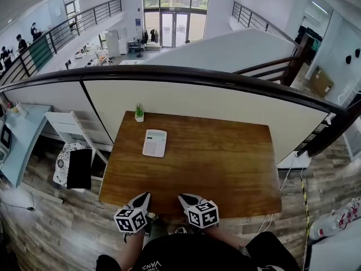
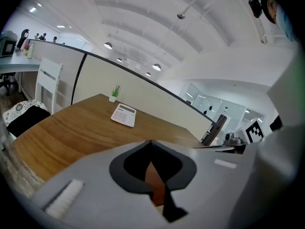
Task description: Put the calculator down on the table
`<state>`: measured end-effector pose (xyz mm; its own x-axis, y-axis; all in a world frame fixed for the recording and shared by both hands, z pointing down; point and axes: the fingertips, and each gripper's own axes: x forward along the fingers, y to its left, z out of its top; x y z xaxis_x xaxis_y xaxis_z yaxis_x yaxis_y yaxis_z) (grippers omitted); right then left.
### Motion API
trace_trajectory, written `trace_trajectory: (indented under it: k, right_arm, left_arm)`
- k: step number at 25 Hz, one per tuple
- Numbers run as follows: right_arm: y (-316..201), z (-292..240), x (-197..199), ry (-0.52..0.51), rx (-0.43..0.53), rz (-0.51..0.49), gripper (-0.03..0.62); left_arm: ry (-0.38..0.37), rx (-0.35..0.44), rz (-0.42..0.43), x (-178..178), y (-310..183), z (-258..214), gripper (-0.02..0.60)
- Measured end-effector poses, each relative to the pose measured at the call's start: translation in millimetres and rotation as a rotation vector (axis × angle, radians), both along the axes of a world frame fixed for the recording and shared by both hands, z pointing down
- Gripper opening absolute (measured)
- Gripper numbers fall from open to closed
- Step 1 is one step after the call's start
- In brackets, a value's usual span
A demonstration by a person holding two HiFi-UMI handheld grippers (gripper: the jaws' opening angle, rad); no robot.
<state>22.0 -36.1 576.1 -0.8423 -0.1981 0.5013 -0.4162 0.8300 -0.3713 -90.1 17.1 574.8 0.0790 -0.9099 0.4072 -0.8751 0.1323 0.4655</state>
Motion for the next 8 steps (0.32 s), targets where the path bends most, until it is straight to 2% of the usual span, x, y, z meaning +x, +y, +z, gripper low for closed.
trace_trajectory:
  k: [8]
  right_arm:
    - [0.2, 2.8, -3.0, 0.009, 0.006, -0.002, 0.012]
  left_arm:
    - [0.003, 0.009, -0.009, -3.1, -0.6, 1.5, 0.011]
